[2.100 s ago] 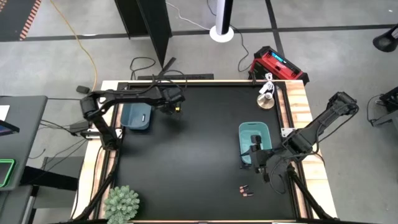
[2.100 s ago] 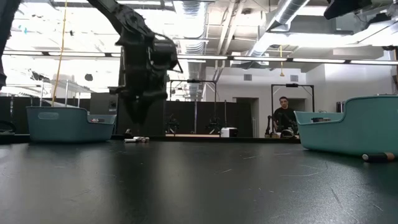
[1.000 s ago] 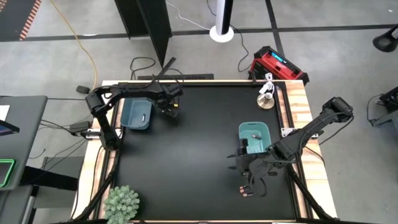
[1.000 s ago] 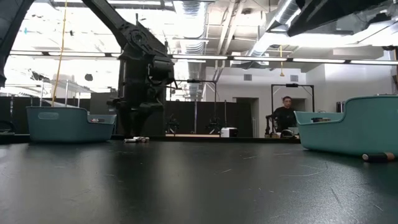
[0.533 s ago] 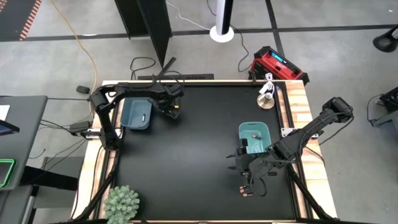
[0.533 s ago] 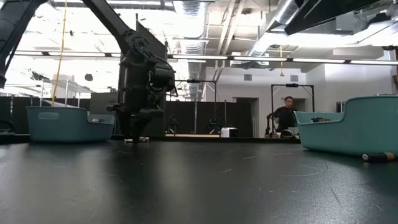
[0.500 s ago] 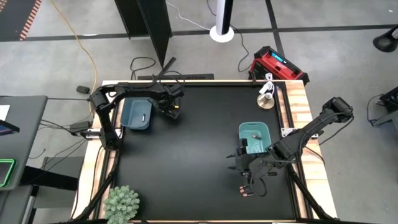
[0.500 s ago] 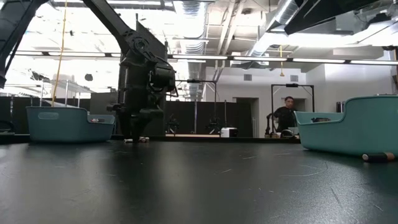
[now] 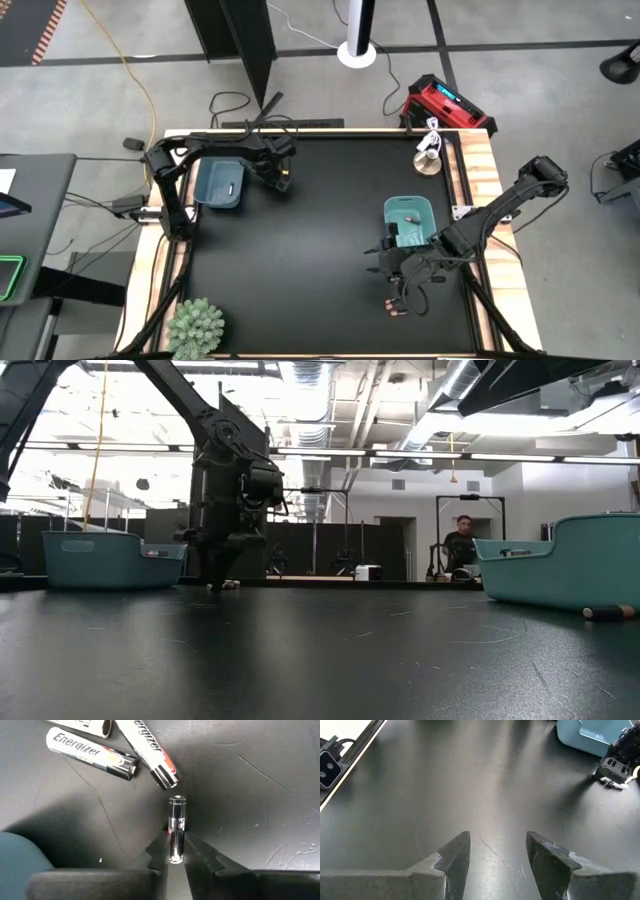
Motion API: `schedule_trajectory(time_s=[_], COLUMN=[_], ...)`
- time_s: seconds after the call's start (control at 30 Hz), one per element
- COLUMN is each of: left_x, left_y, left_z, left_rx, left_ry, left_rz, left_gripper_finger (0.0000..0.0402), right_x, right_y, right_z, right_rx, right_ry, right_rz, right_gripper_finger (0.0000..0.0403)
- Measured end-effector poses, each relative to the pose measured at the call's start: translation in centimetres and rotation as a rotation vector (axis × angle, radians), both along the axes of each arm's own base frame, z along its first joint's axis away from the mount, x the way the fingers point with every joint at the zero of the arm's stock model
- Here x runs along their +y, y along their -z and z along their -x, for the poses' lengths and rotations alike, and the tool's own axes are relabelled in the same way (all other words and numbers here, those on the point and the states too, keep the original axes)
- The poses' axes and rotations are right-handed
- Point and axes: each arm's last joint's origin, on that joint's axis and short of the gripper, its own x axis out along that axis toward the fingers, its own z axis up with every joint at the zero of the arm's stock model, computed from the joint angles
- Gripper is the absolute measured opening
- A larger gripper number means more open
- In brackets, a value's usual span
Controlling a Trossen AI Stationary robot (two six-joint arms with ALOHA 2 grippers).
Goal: Sort batteries
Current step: Put the silver battery into the blue bin
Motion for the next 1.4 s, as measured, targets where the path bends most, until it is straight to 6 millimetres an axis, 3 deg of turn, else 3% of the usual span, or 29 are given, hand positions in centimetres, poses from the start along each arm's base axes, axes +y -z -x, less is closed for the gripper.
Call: schedule_trajectory(time_s=[0.5,0.83,0.97,1.17,1.27,1.4], left_x=[-1.4,-4.0,-5.4,-6.9,-6.8,-6.1], left_y=[-0.8,-5.7,-8.8,-12.6,-13.2,-12.4], left_z=[-0.3,0.3,2.1,6.4,8.2,9.4], left_rx=[-0.003,-0.103,-0.119,-0.069,-0.018,0.036], left_ry=[0.018,0.027,-0.013,-0.155,-0.211,-0.249], left_rz=[-0.010,-0.046,-0.091,-0.168,-0.162,-0.134], left_gripper_finger=[0.0020,0.0019,0.0019,0.0019,0.0019,0.0019], right_x=[0.0,0.0,0.0,0.0,0.0,0.0], right_y=[0.0,0.0,0.0,0.0,0.0,-0.1], right_z=[0.0,0.0,0.0,0.0,0.0,-0.1], right_rx=[-0.001,-0.001,0.000,-0.001,-0.001,-0.011], right_ry=[0.001,0.000,0.000,-0.009,-0.009,-0.009], right_rz=[-0.002,-0.001,0.000,0.010,0.012,0.005], right_gripper_finger=[0.0210,0.0210,0.0210,0.0210,0.0210,0.0210])
